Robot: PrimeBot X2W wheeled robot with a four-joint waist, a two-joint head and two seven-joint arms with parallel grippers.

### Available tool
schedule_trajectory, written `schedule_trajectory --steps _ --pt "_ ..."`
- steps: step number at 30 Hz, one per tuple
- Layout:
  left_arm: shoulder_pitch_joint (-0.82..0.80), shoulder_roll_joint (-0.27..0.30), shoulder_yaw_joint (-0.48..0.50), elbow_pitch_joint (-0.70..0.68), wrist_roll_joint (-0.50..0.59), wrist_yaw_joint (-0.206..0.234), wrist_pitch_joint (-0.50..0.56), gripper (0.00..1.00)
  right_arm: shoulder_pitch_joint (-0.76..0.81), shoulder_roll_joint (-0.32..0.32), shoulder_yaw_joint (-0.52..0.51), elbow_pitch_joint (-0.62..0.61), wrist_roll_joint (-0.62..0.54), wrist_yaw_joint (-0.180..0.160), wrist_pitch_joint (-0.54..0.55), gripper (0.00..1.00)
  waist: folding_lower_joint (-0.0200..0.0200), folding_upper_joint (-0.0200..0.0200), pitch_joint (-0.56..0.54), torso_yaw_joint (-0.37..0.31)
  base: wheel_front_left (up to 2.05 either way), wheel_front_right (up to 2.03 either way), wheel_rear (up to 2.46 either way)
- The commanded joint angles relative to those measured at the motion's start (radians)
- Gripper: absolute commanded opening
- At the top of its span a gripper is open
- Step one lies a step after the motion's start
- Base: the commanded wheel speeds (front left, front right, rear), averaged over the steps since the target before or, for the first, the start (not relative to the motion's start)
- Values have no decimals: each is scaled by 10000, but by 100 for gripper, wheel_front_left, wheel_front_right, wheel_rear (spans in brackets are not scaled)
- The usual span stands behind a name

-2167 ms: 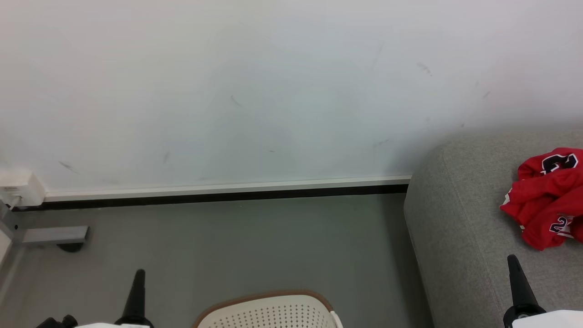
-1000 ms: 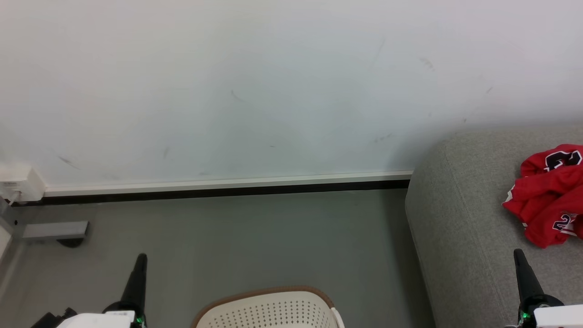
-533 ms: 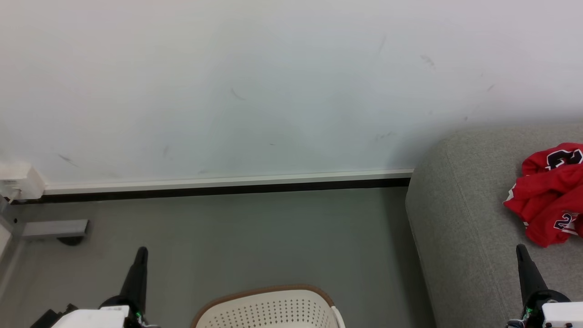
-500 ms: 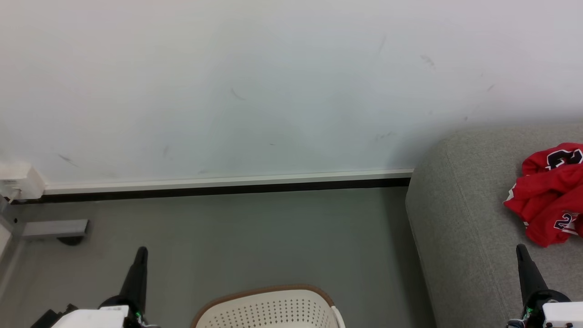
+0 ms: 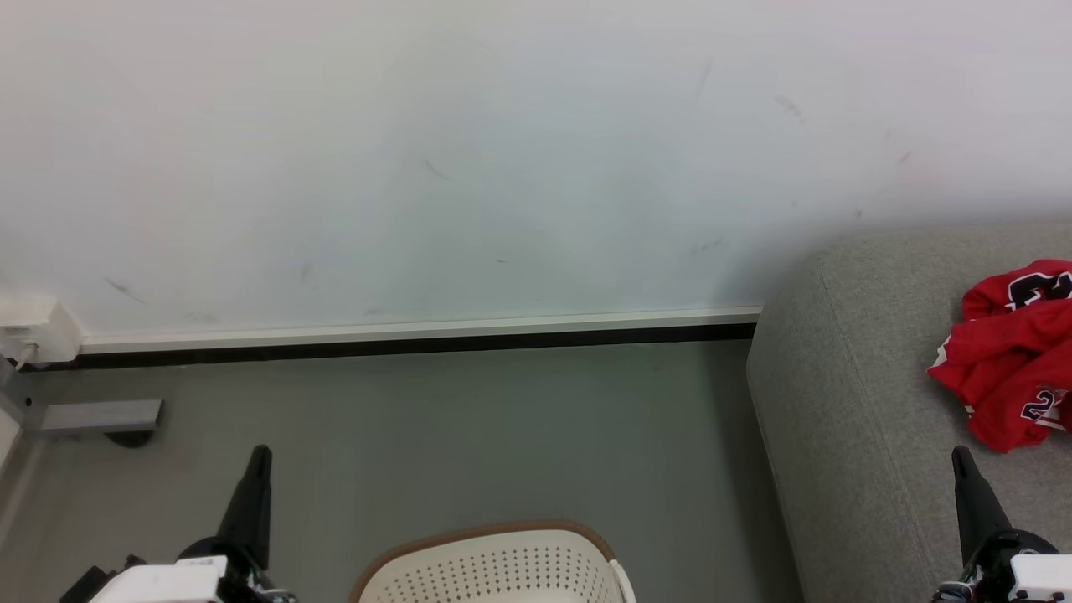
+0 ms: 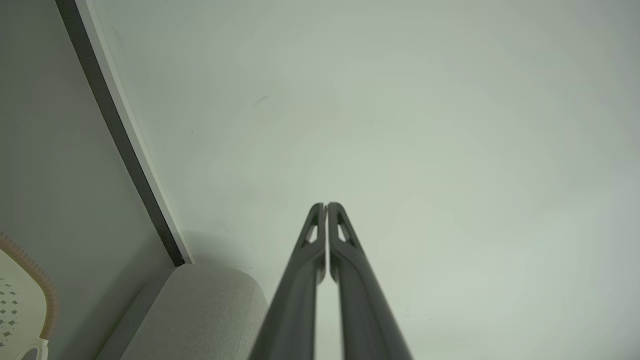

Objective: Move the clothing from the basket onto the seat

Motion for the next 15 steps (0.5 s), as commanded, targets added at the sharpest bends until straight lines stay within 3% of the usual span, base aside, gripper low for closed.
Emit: schedule_trajectory --steps 1,15 --pt "-91 20 37 -40 -184 -71 49 0 -129 27 -64 -60 86 -24 18 0 0 0 1 1 0 0 0" --pt "-86 20 32 -40 -177 -62 47 0 -128 30 -66 -58 67 -24 27 0 0 0 1 1 0 0 0"
